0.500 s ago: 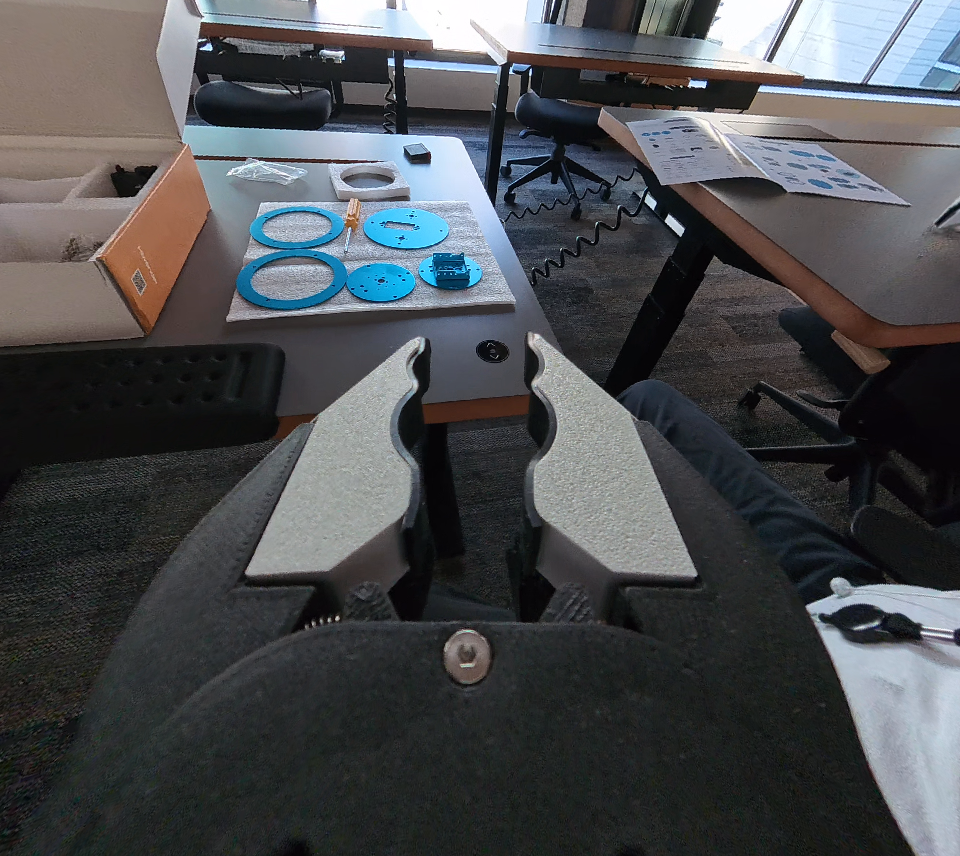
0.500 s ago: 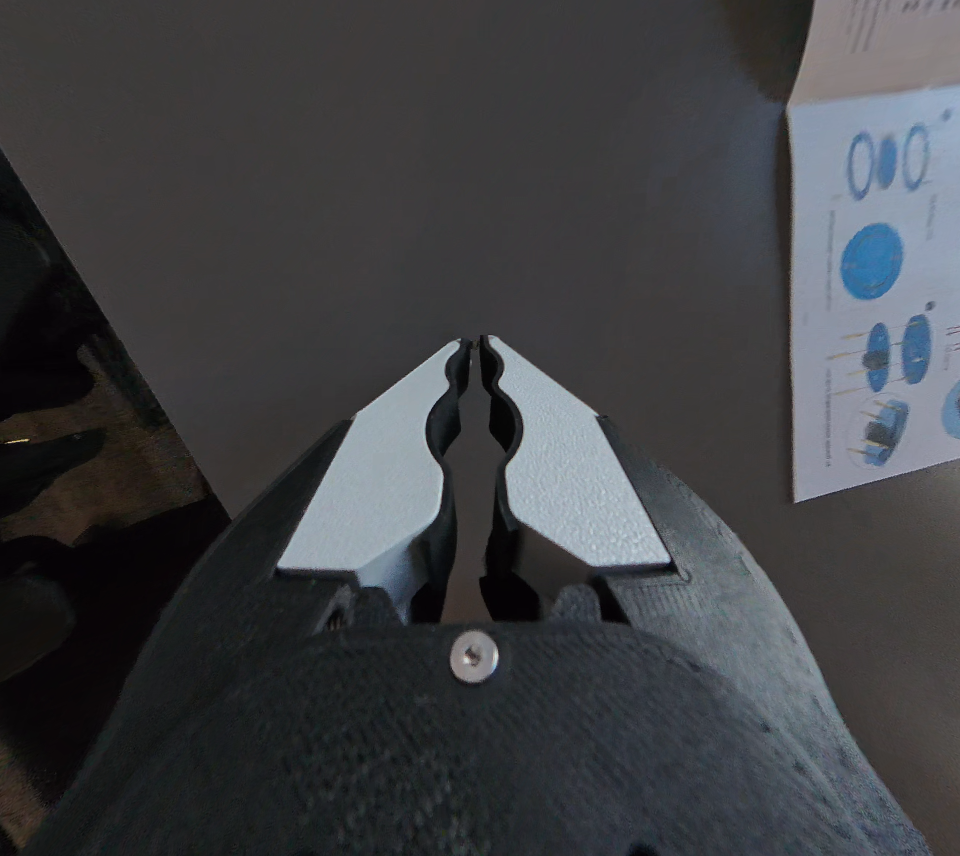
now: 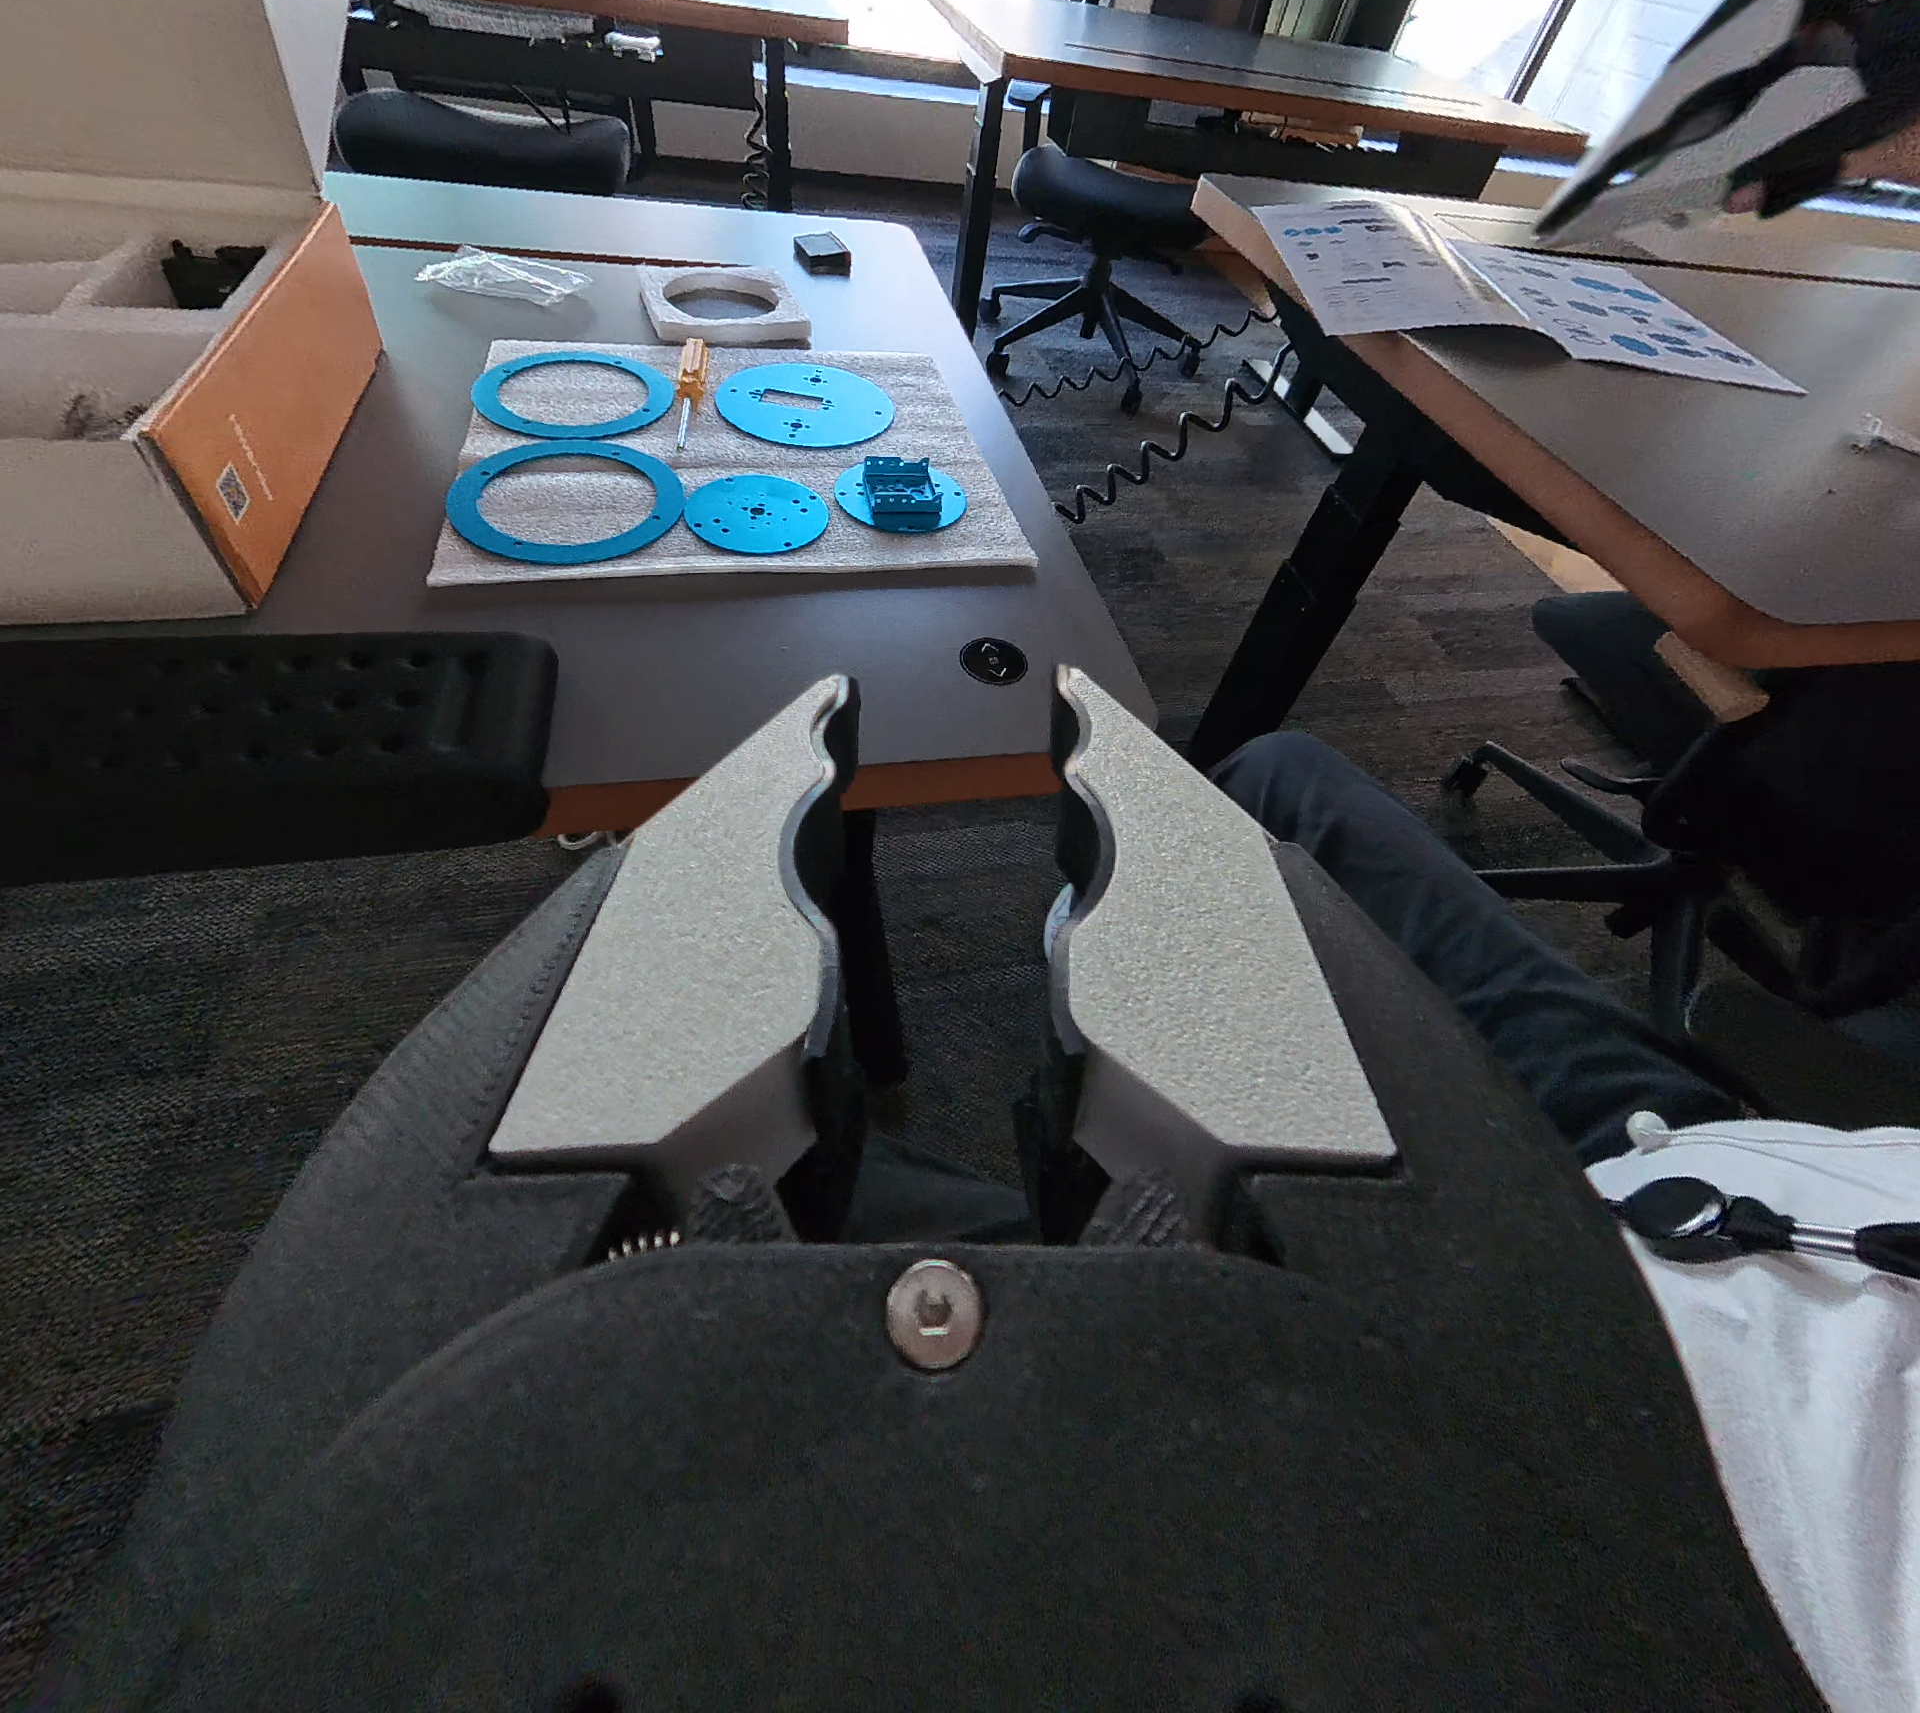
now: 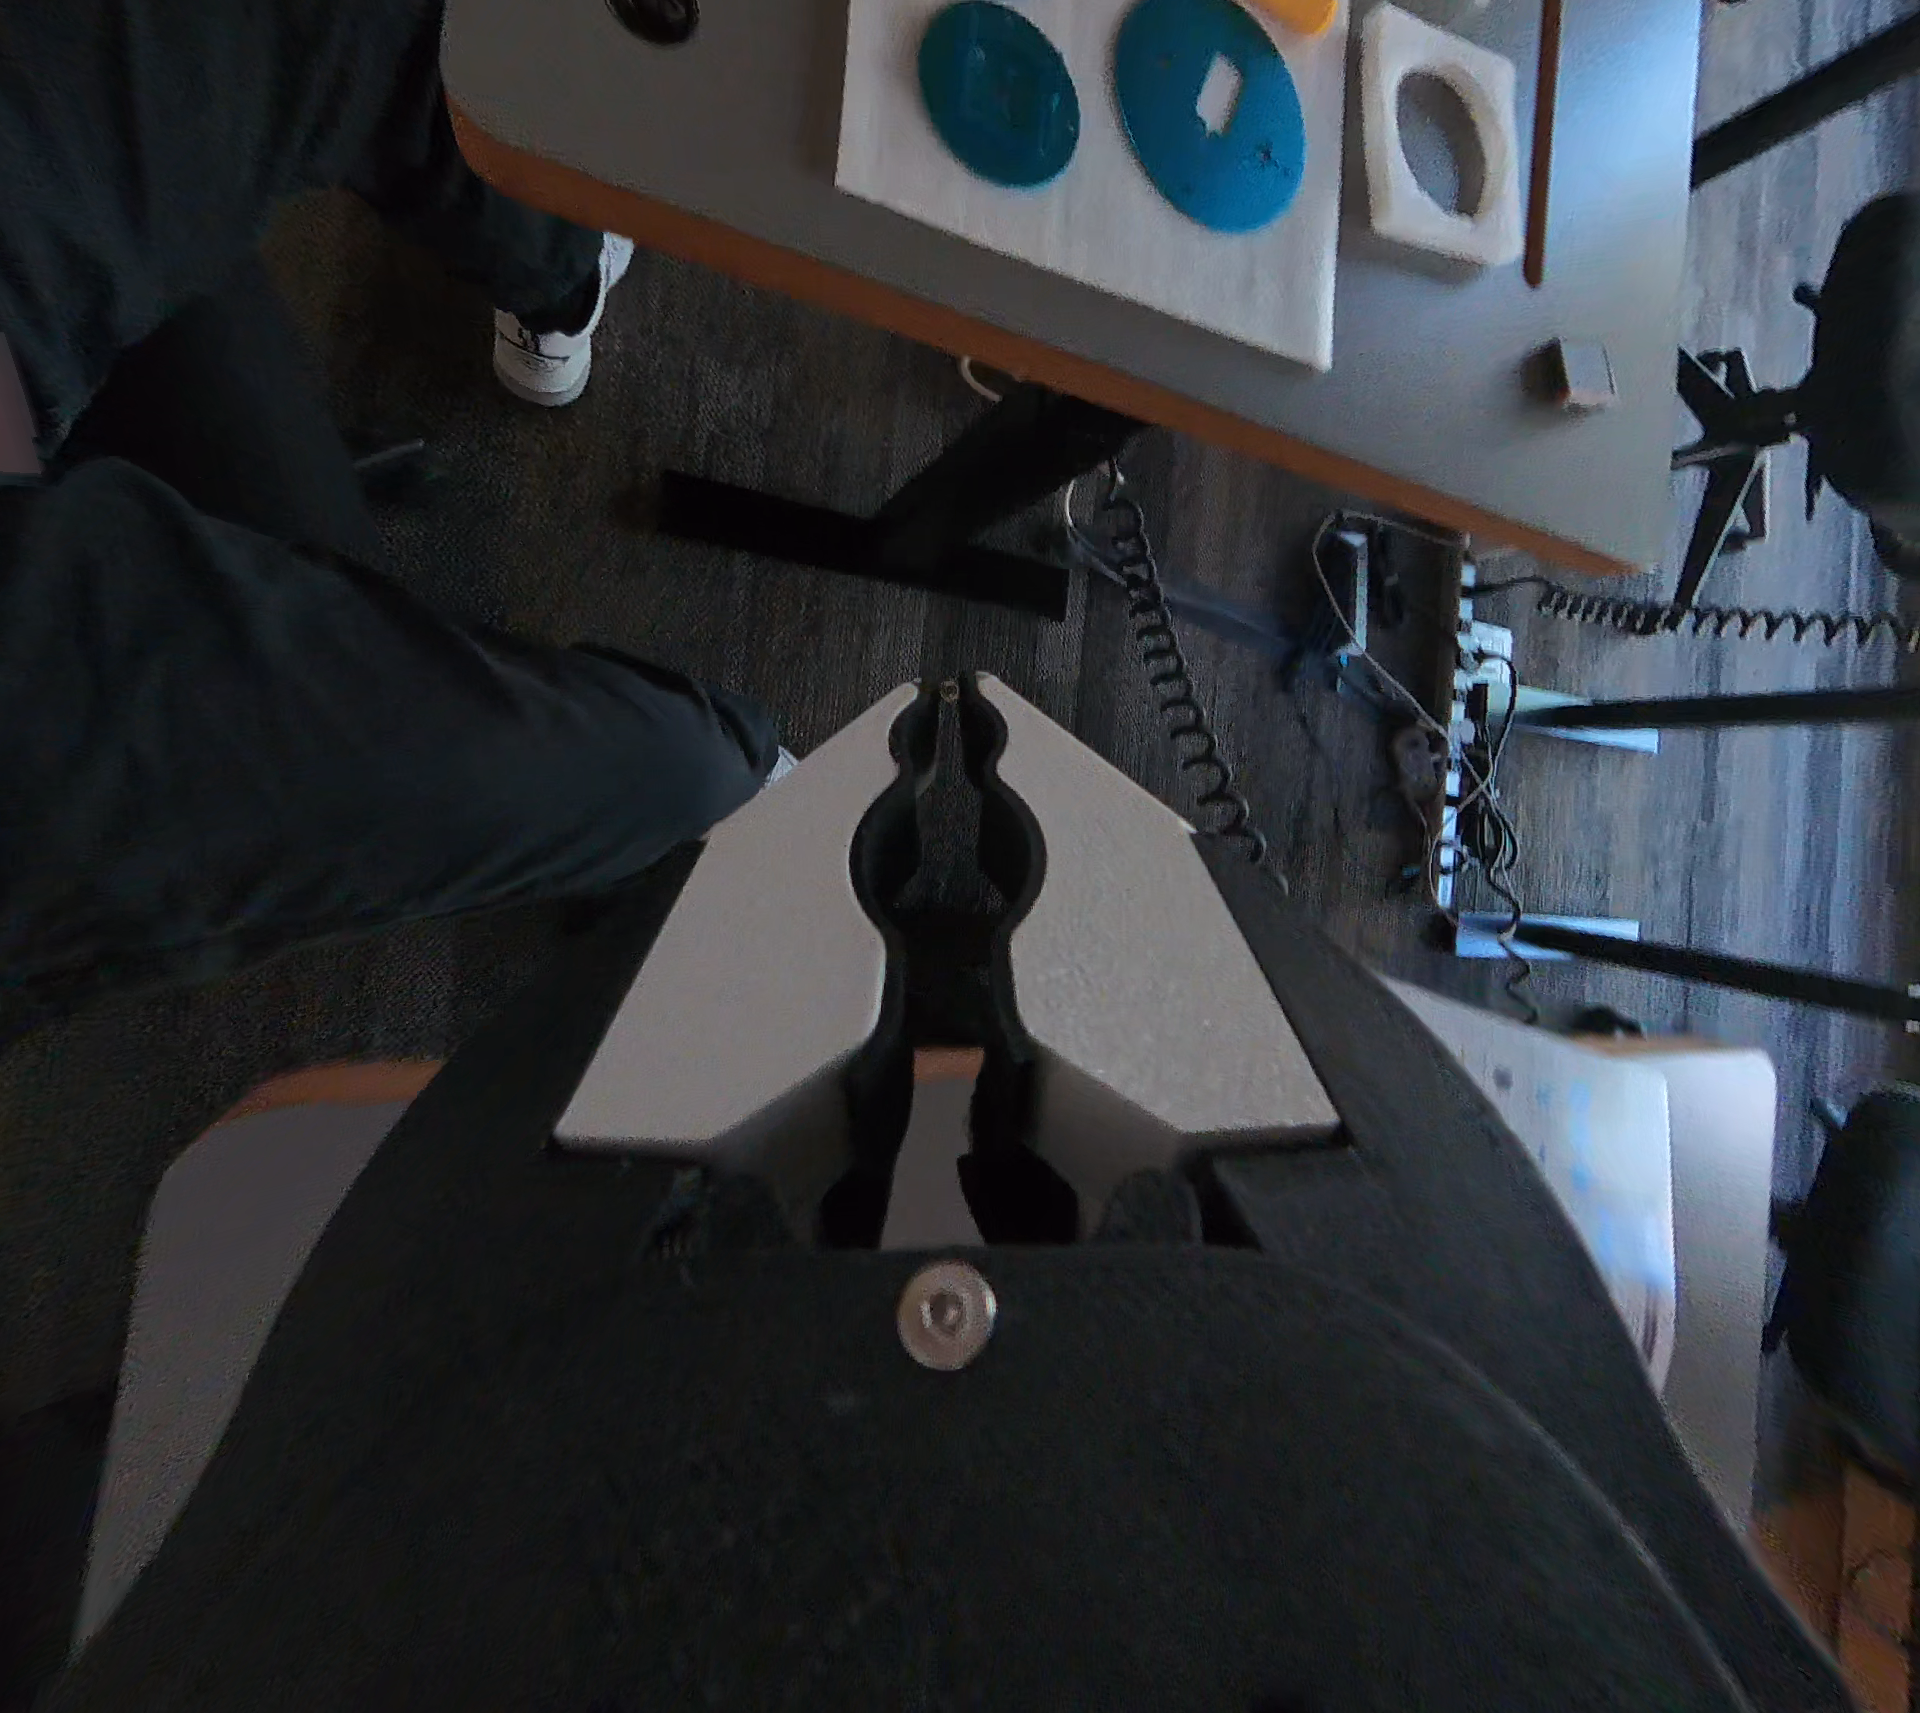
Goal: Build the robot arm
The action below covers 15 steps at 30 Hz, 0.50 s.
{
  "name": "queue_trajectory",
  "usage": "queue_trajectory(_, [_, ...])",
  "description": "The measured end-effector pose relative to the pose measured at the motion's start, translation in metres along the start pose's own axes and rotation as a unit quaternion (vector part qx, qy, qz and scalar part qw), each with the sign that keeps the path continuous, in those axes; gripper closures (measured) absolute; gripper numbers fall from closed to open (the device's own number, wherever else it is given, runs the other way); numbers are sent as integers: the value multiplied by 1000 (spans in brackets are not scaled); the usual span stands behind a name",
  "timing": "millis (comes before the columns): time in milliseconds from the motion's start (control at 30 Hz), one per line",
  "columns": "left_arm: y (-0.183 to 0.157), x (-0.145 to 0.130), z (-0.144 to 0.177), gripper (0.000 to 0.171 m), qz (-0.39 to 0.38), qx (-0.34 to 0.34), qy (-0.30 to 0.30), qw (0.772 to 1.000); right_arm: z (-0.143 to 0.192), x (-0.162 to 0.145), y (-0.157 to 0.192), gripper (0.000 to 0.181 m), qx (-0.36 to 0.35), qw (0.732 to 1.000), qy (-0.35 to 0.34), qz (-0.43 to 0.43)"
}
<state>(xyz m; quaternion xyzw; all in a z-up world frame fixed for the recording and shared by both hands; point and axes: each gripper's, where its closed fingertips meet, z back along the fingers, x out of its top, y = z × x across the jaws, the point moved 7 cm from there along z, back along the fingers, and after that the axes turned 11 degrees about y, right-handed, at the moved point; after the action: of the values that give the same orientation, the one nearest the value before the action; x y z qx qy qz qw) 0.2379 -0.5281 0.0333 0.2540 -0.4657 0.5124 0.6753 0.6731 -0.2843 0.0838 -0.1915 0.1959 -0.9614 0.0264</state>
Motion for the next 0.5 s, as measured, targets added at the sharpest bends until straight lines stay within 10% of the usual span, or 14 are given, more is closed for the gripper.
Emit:
queue_trajectory(233, [18, -2, -51, 136, -1, -48, 34, 998, -113, 106, -45, 178, 90, 995, -33, 36])
queue_trajectory(500, [63, 35, -142, 133, -44, -101, 39, 993, -249, 149, -84, 179, 175, 982, 15, 67])
